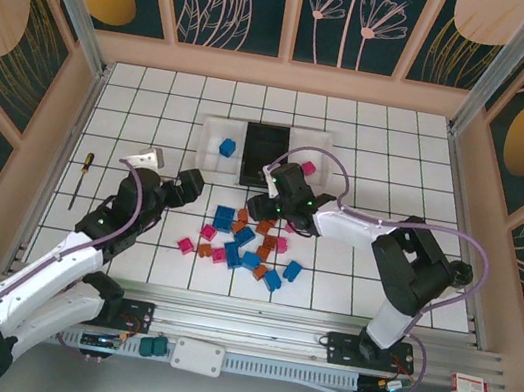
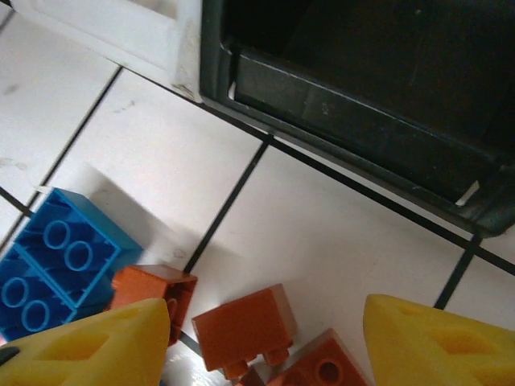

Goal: Sort the legos into containers by color
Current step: Pick up the lego from the center of the table.

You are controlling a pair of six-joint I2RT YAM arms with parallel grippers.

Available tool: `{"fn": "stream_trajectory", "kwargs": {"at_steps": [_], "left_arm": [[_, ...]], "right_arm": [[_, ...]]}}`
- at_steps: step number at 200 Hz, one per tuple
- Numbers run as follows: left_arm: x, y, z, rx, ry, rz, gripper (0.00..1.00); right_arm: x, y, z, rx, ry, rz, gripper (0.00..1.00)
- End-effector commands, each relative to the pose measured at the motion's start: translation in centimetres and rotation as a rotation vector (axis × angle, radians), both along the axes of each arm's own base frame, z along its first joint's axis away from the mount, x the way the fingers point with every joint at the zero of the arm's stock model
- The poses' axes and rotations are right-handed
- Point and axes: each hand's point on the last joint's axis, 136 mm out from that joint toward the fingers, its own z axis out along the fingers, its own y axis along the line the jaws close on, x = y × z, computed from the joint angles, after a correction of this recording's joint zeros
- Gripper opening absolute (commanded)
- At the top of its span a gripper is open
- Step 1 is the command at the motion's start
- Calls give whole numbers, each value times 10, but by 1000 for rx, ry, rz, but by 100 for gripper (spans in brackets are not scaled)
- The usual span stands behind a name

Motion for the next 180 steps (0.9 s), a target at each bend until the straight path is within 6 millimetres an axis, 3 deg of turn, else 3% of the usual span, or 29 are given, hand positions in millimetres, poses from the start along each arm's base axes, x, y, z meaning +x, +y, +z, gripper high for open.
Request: {"fn": "stream_trajectory", "kwargs": {"at_steps": [1,37,142,180], "left_arm": [[-4,11,-12,20,31,47,99],[-3,10,-16,28,43,47,99],[-1,7,-20,26,60,42,99],[-1,7,-17,24,55,41,99]], "right_arm": [[-3,-2,-4,-95,-3,70,64],[-12,4,-14,-144,12,142,64],[-4,12,-31,-203,0,151,59],[-5,14,-33,-190,5,160,46]]}}
